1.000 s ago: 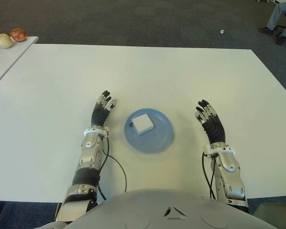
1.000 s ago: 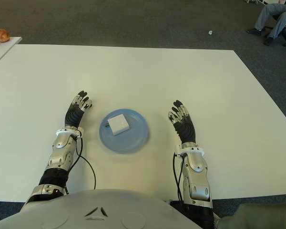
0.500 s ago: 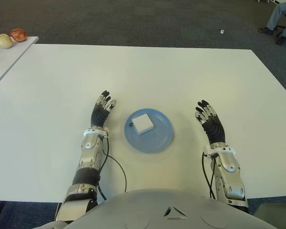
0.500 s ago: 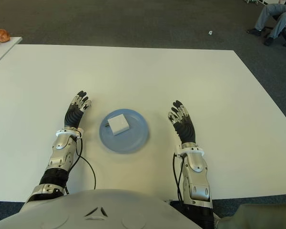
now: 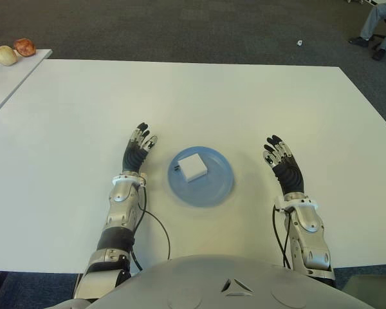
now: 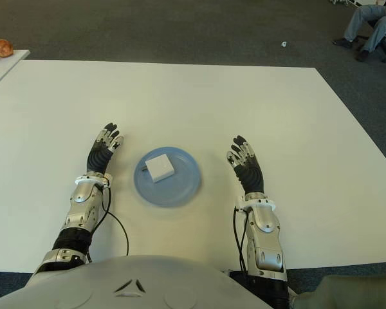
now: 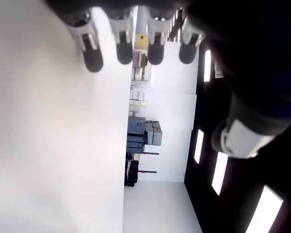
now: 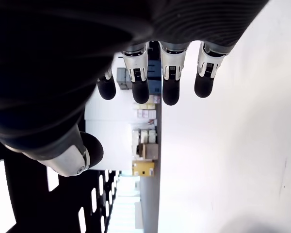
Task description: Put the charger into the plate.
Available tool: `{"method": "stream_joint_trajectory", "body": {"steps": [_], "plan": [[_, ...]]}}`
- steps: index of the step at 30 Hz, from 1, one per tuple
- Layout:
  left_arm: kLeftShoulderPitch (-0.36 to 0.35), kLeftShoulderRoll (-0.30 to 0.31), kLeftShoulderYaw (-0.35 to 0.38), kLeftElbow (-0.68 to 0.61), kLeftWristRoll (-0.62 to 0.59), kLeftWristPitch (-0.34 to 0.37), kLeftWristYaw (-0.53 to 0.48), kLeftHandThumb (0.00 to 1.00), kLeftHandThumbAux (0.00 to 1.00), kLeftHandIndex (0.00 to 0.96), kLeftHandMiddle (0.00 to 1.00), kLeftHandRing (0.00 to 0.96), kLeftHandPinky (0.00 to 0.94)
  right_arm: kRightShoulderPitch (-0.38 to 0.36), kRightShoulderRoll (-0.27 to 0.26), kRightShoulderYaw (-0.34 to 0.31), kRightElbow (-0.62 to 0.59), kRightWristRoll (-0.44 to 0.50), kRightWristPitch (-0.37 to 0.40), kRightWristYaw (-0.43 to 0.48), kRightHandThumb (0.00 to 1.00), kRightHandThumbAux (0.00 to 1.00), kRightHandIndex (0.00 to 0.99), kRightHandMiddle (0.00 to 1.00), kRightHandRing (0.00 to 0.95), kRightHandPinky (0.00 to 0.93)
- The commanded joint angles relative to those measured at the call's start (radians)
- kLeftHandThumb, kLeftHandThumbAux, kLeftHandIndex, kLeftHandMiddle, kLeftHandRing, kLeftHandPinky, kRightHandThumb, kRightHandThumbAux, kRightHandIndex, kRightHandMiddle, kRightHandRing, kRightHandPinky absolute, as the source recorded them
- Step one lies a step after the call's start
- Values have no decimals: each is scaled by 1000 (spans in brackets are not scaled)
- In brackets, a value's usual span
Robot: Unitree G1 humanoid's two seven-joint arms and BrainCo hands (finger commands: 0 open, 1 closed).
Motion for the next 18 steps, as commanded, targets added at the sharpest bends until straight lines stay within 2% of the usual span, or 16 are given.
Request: {"method": "stream_joint_trajectory", "body": {"steps": [1, 6, 10, 18], "plan": [[48, 5, -11, 42, 16, 44, -1, 0, 625, 0, 0, 0, 0, -2, 2, 4, 15, 0, 10, 1, 0, 615, 0, 107, 87, 54], [46, 9, -14, 45, 14, 42, 1, 0, 624, 0, 2, 0, 0, -15, 5, 7, 29, -1, 16, -2, 0, 620, 0, 103, 83, 48], [49, 14, -15, 42, 15, 30, -2, 0, 624, 2, 8, 0, 6, -98, 5, 11, 129, -5, 25, -4, 0, 624, 0, 95, 77, 50], [65, 23, -20, 25, 26, 2, 4, 0, 621, 13, 21, 2, 14, -150, 2, 23, 150, -19, 46, -9, 0, 630, 0, 84, 70, 52]]}}
